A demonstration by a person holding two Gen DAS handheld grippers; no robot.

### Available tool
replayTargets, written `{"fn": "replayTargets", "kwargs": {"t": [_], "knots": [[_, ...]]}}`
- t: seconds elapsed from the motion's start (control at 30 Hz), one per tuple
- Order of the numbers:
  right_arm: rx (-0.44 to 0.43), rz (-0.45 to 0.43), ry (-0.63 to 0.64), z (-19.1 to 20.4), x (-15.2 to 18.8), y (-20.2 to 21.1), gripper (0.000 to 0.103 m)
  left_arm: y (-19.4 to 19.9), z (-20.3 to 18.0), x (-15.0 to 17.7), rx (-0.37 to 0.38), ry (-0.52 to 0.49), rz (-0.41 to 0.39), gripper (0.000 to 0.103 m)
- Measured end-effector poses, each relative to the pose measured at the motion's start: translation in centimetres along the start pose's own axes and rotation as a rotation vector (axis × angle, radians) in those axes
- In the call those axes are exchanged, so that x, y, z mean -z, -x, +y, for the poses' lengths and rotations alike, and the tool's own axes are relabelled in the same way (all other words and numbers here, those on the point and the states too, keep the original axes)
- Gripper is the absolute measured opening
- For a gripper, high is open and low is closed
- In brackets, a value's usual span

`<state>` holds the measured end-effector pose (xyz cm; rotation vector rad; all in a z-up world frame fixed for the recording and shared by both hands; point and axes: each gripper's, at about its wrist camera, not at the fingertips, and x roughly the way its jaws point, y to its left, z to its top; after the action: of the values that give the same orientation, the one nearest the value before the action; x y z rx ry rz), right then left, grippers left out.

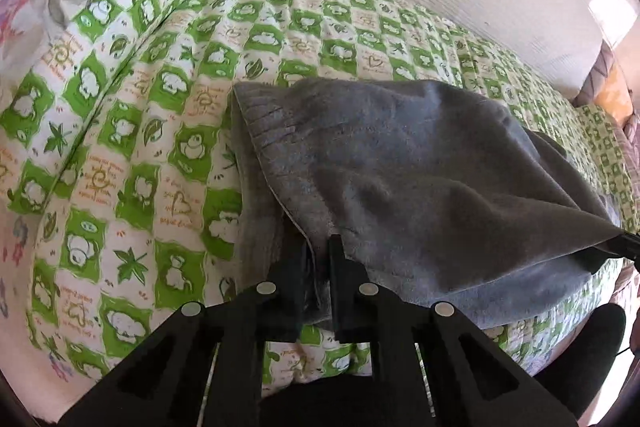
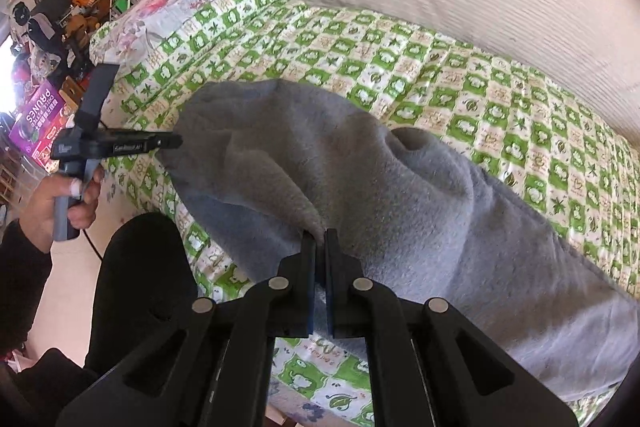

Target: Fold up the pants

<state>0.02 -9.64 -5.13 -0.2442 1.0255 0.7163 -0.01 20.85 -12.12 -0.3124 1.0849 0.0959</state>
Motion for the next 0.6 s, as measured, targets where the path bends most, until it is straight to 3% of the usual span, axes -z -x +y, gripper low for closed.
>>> {"fn": "replayTargets", "kwargs": {"t": [0.27,0.37,0.4,0.47,0.53,0.6], "knots": [[-0.057,0.028,0.003,1.5,1.5,-0.9,0.004,6.4,1.8,1.1,0.006,-0.067,-0.08,0.007],[-0.072,0.09,-0.005,1.9,2.7,-3.6,0.004,4.5,2.1,2.1,-0.033,-0.09,-0.034,0.005],[-0.084,0.125,-0.019,1.8,3.2,-5.0,0.008,2.5,2.5,2.7,-0.077,-0.089,0.008,0.005],[-0.091,0.17,-0.036,1.6,3.9,-6.6,0.009,0.2,3.2,3.6,-0.079,-0.086,0.077,0.006],[-0.106,0.212,-0.061,1.3,4.6,-7.7,0.015,0.0,3.7,4.1,-0.062,-0.056,0.073,0.007],[-0.155,0.224,-0.076,1.1,4.8,-7.2,0.037,1.5,3.5,3.6,-0.061,-0.054,0.045,0.014]]}}
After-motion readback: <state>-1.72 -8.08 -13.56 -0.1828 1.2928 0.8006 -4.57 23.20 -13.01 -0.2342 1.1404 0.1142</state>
